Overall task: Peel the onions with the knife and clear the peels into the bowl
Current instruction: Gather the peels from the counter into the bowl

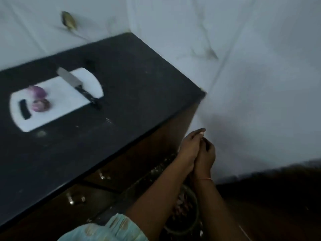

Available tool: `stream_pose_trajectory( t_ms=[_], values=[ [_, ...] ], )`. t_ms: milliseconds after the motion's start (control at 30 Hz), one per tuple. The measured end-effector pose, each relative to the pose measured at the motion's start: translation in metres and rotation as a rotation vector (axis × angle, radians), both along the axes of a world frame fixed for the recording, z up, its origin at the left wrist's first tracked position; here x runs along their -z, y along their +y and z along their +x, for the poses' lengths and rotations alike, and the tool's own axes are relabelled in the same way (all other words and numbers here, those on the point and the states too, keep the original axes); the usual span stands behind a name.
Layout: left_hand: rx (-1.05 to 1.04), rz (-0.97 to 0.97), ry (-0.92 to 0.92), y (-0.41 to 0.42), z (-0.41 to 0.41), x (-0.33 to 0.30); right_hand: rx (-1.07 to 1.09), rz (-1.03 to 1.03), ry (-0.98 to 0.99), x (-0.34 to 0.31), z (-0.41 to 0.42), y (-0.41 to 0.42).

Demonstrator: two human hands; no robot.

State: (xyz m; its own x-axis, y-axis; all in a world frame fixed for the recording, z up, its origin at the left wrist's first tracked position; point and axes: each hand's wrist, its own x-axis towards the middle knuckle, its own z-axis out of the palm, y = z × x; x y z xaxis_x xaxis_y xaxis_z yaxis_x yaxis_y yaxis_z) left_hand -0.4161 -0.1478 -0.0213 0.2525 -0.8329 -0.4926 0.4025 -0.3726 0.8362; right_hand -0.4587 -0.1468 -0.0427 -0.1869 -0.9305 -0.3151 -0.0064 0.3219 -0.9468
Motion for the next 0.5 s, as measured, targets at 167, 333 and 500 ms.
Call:
stream_pose_trajectory(
  t_ms=[167,333,500],
  values=[
    [-0.336,-0.243,-0.180,0.008,0.138,-0.080,-0.178,-0.245,0.056,-0.065,0.123,-0.018],
    [-0.703,-0.194,-0.657,0.074,0.309,-0.085,-0.589,-0.438,0.115,-0.081,0.251,-0.006],
    [-0.659,0.290,-0.812,0.150,0.427,-0.041,-0.952,-0.638,0.403,-0.065,0.344,-0.002]
  ],
)
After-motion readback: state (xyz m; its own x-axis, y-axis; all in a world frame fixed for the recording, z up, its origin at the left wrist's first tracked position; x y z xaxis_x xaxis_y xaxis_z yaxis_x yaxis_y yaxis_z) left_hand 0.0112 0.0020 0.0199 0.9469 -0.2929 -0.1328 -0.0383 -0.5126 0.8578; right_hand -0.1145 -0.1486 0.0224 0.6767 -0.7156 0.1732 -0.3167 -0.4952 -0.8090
